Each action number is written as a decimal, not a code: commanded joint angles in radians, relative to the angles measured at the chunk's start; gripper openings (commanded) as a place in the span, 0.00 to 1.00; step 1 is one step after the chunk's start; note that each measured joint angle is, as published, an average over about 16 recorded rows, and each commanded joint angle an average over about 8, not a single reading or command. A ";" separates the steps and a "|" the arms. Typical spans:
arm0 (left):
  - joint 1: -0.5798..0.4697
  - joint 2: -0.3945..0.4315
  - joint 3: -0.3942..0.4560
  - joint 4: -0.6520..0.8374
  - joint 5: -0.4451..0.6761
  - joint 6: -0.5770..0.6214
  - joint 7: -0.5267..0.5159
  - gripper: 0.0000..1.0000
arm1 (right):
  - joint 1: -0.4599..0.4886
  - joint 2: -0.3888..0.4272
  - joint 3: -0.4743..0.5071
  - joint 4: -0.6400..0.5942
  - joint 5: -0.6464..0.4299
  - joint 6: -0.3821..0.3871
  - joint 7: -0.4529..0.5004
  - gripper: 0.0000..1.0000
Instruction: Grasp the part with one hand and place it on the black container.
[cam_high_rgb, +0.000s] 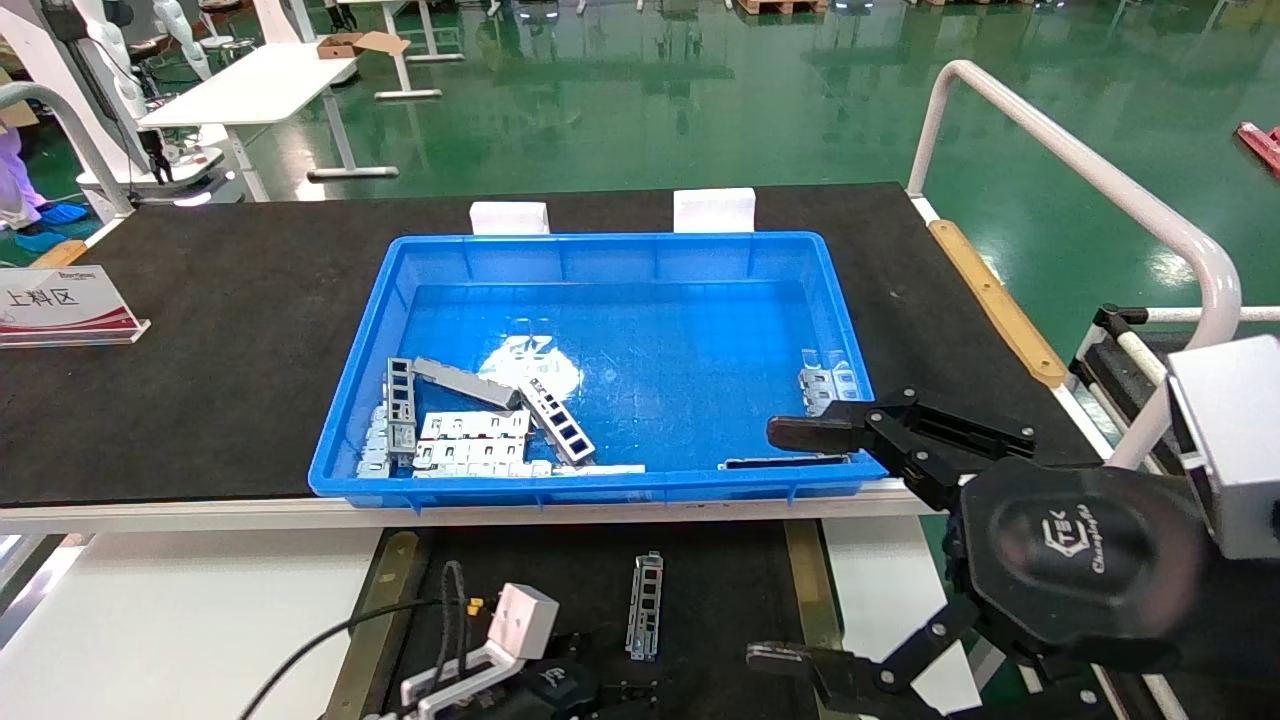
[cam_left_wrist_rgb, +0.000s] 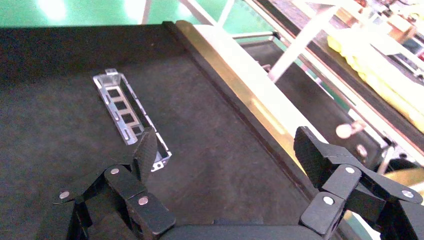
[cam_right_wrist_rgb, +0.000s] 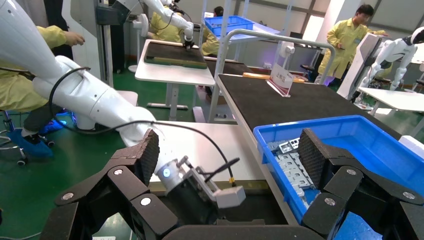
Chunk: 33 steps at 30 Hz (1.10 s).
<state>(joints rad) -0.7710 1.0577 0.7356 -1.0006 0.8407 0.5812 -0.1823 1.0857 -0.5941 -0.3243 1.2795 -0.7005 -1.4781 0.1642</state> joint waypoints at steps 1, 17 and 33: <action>-0.003 -0.023 -0.006 -0.005 -0.003 0.038 0.015 1.00 | 0.000 0.000 0.000 0.000 0.000 0.000 0.000 1.00; -0.049 -0.195 -0.014 -0.134 0.009 0.224 0.046 1.00 | 0.000 0.000 -0.001 0.000 0.000 0.000 0.000 1.00; -0.030 -0.274 -0.032 -0.208 0.008 0.231 0.054 1.00 | 0.000 0.000 -0.001 0.000 0.001 0.000 0.000 1.00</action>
